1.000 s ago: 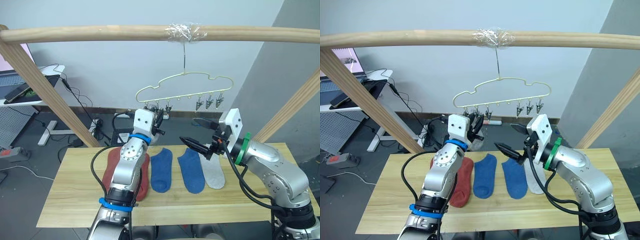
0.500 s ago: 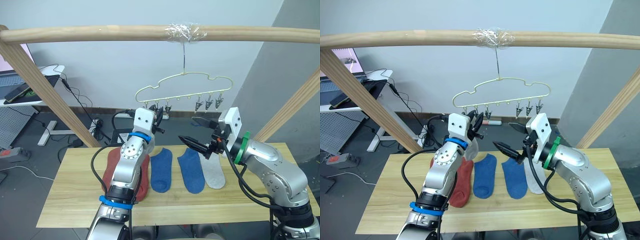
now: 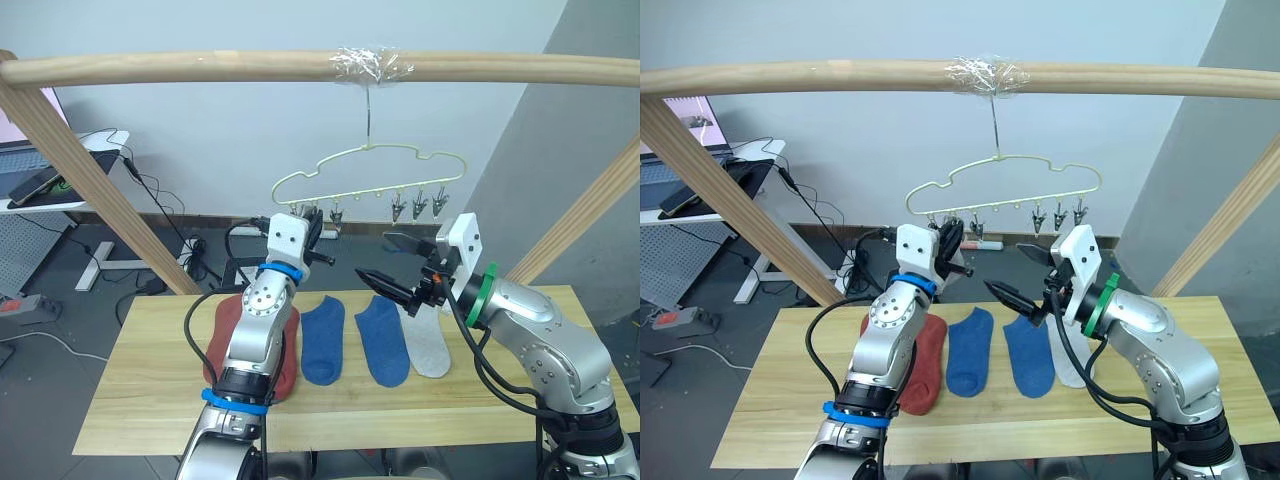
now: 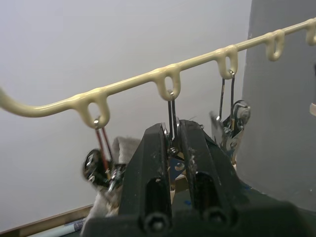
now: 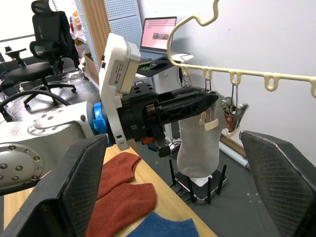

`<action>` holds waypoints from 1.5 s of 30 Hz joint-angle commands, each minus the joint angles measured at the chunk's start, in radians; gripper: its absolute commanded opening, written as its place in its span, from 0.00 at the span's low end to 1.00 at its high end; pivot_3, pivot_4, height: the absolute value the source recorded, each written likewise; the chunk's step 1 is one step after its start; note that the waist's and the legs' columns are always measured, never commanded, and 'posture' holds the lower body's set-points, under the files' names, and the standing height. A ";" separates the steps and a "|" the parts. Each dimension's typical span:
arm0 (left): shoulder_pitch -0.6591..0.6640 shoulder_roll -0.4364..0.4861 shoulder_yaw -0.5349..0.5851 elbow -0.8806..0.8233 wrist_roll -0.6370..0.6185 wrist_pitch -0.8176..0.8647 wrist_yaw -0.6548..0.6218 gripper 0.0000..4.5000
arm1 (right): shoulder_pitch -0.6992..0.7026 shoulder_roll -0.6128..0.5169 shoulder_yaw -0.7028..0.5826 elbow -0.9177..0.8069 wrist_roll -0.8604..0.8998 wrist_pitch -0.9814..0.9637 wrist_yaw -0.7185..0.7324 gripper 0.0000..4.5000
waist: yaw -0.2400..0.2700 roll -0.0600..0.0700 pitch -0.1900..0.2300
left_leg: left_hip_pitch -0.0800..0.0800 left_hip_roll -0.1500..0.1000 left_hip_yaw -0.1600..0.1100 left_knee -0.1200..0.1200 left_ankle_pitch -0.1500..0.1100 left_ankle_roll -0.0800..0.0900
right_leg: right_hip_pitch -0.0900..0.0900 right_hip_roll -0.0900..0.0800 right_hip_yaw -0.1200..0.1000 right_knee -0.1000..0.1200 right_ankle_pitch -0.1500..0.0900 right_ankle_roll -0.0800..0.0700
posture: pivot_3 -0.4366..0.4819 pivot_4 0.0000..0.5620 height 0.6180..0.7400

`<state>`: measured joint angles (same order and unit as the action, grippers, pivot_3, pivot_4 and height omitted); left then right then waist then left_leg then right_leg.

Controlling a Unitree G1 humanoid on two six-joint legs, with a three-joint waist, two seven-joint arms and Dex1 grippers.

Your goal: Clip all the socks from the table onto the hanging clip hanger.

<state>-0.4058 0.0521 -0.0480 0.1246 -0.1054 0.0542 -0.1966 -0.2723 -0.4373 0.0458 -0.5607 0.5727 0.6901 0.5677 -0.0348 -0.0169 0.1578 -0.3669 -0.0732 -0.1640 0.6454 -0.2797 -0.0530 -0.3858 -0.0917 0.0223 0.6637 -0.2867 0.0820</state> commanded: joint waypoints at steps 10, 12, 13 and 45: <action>0.008 0.035 0.008 -0.101 -0.024 0.070 -0.050 0.02 | 0.071 -0.038 0.058 0.072 -0.137 -0.024 -0.053 1.00 | 0.000 0.000 -0.001 | 0.000 0.000 0.000 0.000 0.000 0.000 | 0.000 0.000 0.000 0.001 0.000 0.000 | 0.38 0.22 1.00; 0.016 0.054 0.016 -0.143 -0.050 0.120 -0.071 0.02 | 0.094 -0.051 0.082 0.124 -0.199 -0.024 -0.084 1.00 | 0.000 0.000 -0.001 | 0.000 0.000 0.000 0.000 0.000 0.000 | 0.000 0.000 0.000 0.001 0.000 0.000 | 0.39 0.20 1.00; 0.021 0.064 0.022 -0.168 -0.070 0.158 -0.085 0.02 | 0.103 -0.054 0.098 0.159 -0.233 -0.047 -0.089 1.00 | 0.000 0.000 -0.001 | 0.000 0.000 0.000 0.000 0.000 0.000 | 0.000 0.000 0.000 0.001 0.000 0.000 | 0.39 0.20 1.00; 0.003 0.153 0.082 -0.322 -0.319 0.577 -0.175 0.02 | 0.030 0.051 0.191 0.842 -0.578 -0.229 -0.104 1.00 | -0.014 0.000 -0.002 | 0.003 0.000 0.003 0.001 0.001 -0.001 | 0.000 0.002 0.007 0.002 0.004 0.000 | 0.43 0.22 1.00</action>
<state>-0.3852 0.2020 0.0281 -0.1860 -0.4292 0.6471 -0.3748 -0.2448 -0.3873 0.2360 0.2687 0.0076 0.4664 0.4566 -0.0486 -0.0170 0.1561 -0.3634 -0.0731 -0.1605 0.6466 -0.2786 -0.0540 -0.3861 -0.0893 0.0304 0.6658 -0.2821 0.0826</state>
